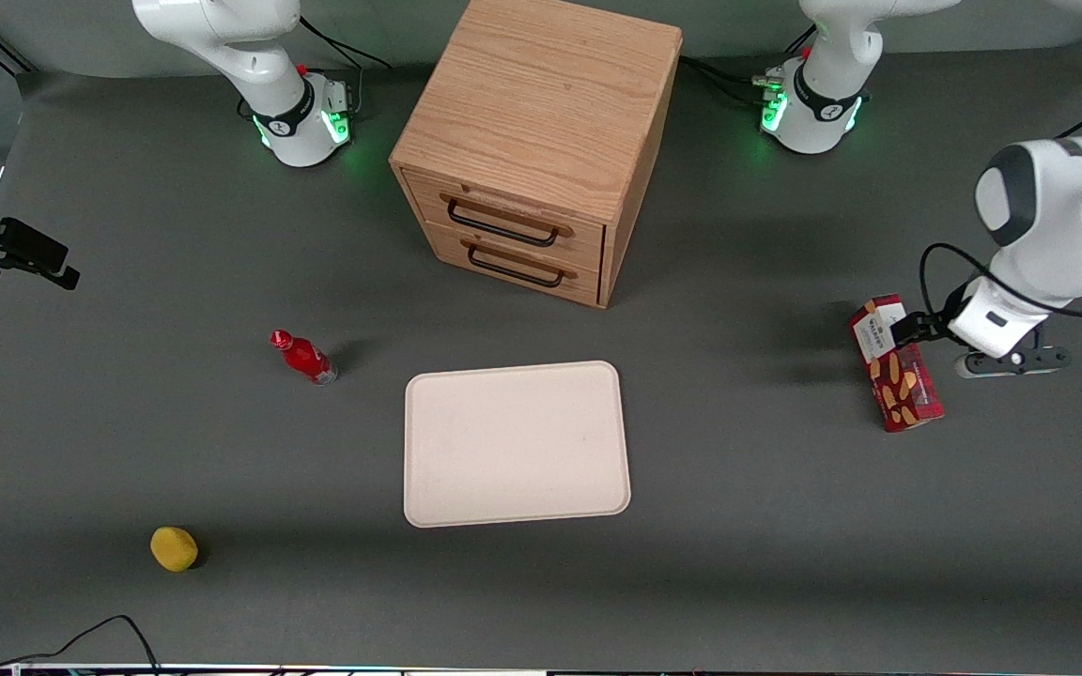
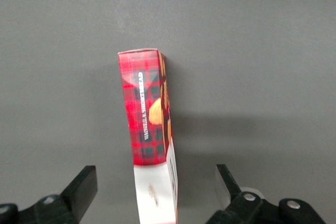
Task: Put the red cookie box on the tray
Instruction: 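Move the left gripper down over the red plaid cookie box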
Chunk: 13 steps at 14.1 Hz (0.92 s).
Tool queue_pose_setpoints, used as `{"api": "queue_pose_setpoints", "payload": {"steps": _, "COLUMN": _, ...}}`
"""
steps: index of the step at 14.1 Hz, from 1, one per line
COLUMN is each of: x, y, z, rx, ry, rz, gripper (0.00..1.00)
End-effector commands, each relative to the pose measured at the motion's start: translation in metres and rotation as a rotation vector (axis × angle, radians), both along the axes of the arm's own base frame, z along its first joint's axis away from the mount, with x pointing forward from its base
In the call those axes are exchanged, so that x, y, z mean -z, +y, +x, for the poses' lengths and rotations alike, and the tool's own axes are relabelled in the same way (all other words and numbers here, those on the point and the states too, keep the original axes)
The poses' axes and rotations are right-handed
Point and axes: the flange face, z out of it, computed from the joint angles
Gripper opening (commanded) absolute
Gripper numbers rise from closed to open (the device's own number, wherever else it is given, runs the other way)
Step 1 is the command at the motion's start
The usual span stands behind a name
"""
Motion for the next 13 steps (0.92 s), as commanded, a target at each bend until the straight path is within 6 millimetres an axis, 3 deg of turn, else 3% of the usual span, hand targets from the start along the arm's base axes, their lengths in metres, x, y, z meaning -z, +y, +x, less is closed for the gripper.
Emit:
{"api": "queue_pose_setpoints", "payload": {"steps": 1, "x": 0.036, "y": 0.013, "z": -0.004, "rx": 0.006, "ry": -0.053, "rz": 0.013, "gripper": 1.0}}
{"api": "queue_pose_setpoints", "payload": {"steps": 6, "x": 0.089, "y": 0.014, "z": -0.016, "rx": 0.005, "ry": -0.114, "rz": 0.015, "gripper": 1.0}}
{"api": "queue_pose_setpoints", "payload": {"steps": 8, "x": 0.099, "y": 0.014, "z": -0.021, "rx": 0.004, "ry": -0.125, "rz": 0.015, "gripper": 0.99}}
{"api": "queue_pose_setpoints", "payload": {"steps": 11, "x": 0.101, "y": 0.014, "z": -0.024, "rx": 0.002, "ry": -0.125, "rz": 0.014, "gripper": 0.85}}
{"api": "queue_pose_setpoints", "payload": {"steps": 13, "x": 0.102, "y": 0.013, "z": -0.024, "rx": 0.003, "ry": -0.124, "rz": 0.014, "gripper": 0.68}}
